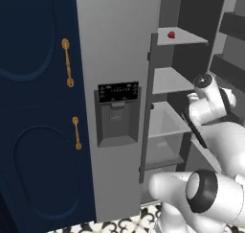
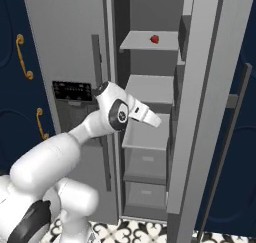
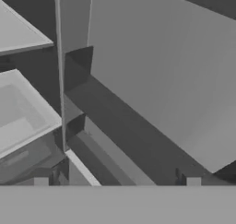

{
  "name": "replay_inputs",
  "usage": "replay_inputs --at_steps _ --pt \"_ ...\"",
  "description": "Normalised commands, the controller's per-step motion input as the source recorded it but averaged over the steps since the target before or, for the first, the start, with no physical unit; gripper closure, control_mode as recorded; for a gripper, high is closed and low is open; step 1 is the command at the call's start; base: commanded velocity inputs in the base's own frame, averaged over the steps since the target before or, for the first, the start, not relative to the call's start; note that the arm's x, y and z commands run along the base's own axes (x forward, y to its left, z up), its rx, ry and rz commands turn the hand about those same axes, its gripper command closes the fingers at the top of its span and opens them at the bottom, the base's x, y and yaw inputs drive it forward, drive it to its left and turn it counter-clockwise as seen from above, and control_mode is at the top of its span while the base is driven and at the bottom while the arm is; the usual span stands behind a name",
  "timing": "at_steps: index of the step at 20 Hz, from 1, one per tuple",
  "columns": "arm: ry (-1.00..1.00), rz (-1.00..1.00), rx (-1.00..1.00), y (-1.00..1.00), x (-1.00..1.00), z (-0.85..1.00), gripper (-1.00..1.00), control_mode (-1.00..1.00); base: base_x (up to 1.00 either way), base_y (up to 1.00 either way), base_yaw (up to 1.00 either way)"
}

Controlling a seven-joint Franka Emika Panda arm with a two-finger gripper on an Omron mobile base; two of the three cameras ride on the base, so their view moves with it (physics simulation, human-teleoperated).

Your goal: Take the strawberry from the fridge and place it on top of the pancake, located on the dining counter.

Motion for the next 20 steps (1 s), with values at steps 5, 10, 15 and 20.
replay_inputs --at_steps 5,10,15,20 --pt "0.0 0.01 0.0 1.0 -0.63 0.37 -1.0 -1.0 0.0 0.0 0.0" --pt "-0.04 0.16 0.0 1.0 -0.56 0.08 -1.0 -1.0 0.0 0.0 0.0" --pt "0.01 0.28 0.03 0.99 -0.63 0.09 -1.0 -1.0 0.0 0.0 0.0" --pt "0.18 0.14 0.11 0.67 -0.79 0.55 -1.0 -1.0 0.0 0.0 0.0"
